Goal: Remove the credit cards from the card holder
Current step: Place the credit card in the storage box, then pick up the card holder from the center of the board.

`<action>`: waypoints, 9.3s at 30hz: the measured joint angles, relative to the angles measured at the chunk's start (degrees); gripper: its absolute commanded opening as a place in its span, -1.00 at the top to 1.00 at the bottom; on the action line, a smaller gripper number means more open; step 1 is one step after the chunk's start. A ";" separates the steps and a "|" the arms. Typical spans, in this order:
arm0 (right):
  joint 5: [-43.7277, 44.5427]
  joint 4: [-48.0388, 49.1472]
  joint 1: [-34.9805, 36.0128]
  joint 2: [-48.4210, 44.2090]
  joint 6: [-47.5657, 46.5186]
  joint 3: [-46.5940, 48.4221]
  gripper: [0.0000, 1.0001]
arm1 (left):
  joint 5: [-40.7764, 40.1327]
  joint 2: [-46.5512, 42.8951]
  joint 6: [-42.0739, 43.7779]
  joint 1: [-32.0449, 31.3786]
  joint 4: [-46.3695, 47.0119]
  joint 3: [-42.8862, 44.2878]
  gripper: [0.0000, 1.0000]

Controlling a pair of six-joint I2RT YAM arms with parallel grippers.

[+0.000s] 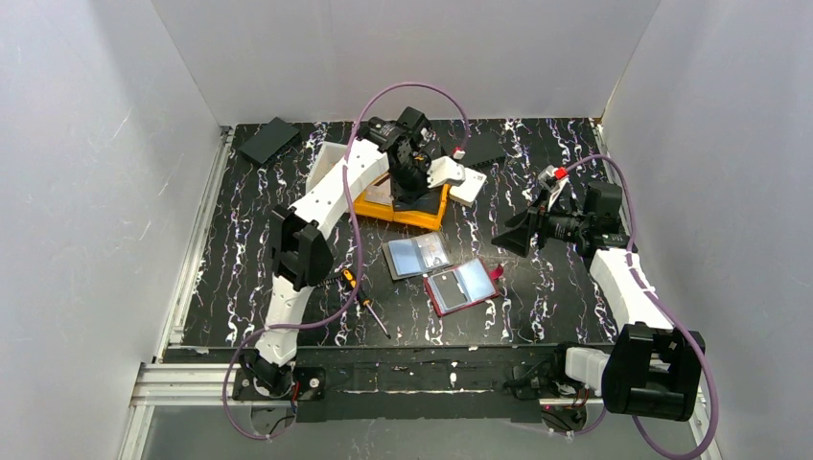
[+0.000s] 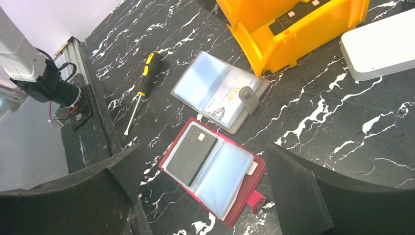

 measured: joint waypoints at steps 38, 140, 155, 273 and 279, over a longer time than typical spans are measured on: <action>-2.97 0.37 -2.27 1.99 1.38 -0.24 -0.97 | -3.76 12.26 15.30 -0.57 8.28 6.16 1.00; 0.00 -11.65 -6.75 -1.92 -16.41 -0.33 -0.77 | -3.43 -57.05 -109.09 -16.22 95.95 -105.33 -0.37; 10.97 -11.65 13.55 -0.81 -16.61 -2.16 0.34 | -7.54 -46.97 -110.84 -19.23 102.36 -105.22 0.05; 23.80 -16.90 26.51 -3.76 -60.04 -9.86 -0.97 | -4.44 -22.82 -125.13 -15.96 123.82 -97.88 0.07; 22.88 -15.56 31.19 -2.03 -62.18 -9.97 -0.96 | -7.19 -30.38 -121.92 -15.45 122.55 -103.41 0.05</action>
